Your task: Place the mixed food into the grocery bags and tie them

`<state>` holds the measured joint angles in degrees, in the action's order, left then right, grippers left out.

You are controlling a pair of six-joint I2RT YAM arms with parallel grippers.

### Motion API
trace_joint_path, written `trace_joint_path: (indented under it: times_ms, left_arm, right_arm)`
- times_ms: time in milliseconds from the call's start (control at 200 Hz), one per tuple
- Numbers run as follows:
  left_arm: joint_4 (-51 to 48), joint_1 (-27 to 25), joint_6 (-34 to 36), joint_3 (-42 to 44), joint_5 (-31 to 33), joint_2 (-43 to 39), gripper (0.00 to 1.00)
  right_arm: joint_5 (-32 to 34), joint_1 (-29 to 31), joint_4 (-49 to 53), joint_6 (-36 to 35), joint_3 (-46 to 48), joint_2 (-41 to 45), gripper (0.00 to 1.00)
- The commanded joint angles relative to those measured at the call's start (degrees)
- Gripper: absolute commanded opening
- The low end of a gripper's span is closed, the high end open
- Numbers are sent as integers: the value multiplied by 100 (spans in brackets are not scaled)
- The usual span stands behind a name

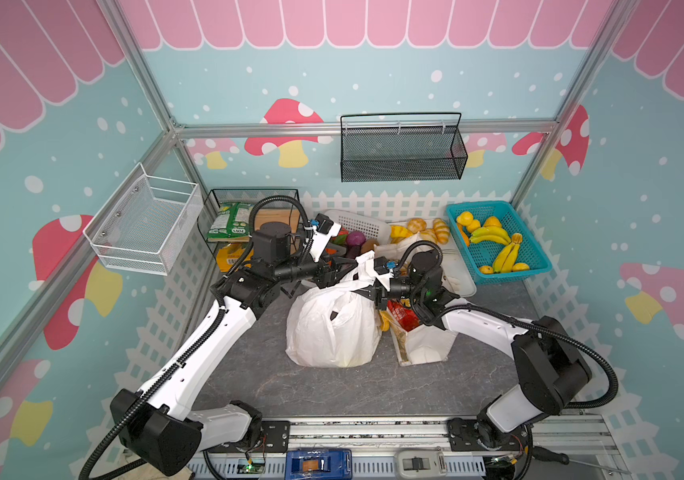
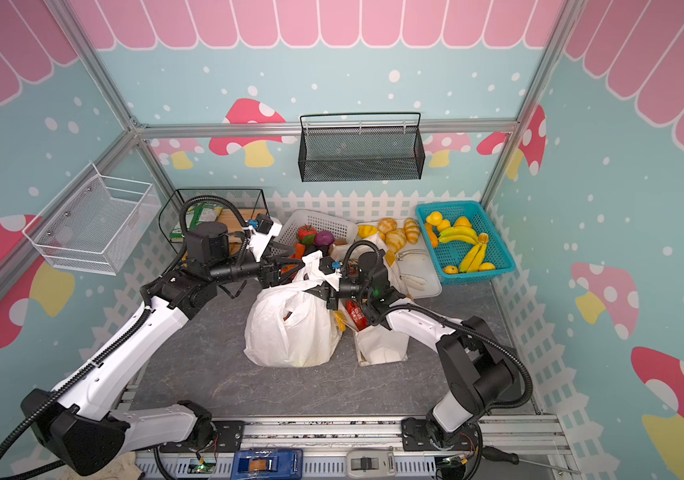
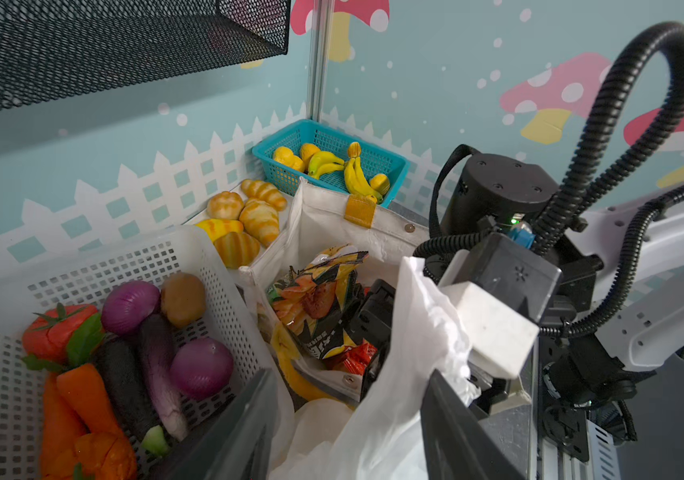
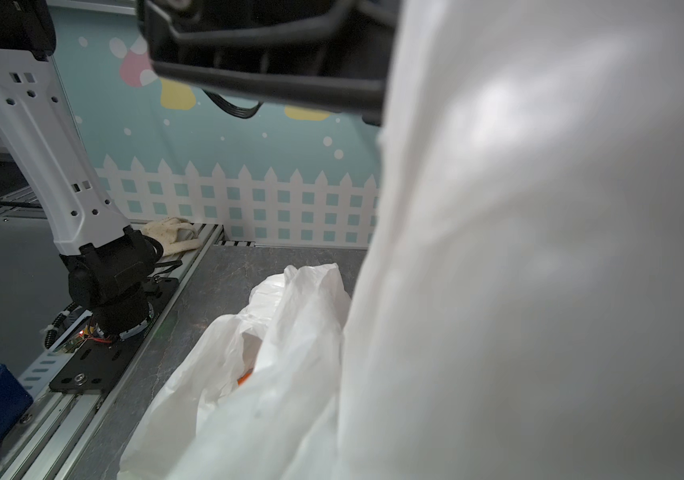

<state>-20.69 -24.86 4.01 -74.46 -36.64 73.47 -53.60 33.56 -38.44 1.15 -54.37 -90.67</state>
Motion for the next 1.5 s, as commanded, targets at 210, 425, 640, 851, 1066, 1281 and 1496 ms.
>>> trace_joint_path:
  times_ms: [210,425,640,851,1066,1281,1496]
  left_arm:
    - [105,-115,-11,-245,-398,160,55]
    - [-217,-115,331,-234,-383,52,57]
    - [-608,-115,687,-315,-451,72,61]
    - [-693,-190,768,-402,-413,209,61]
    - [-518,-279,597,-544,-348,431,46]
    - [-160,-280,386,-455,-200,407,29]
    - [1176,-212,-360,515,122,-287,0]
  right_arm:
    - [-97,48,-186,41,44,52,7]
    - [-97,47,-178,48,48,65,7]
    - [-124,52,-177,77,40,60,7]
    - [-142,54,-182,102,23,52,7]
    - [-153,60,-186,139,12,37,6]
    - [20,57,-210,194,122,119,9]
    - [648,48,-452,717,389,233,14]
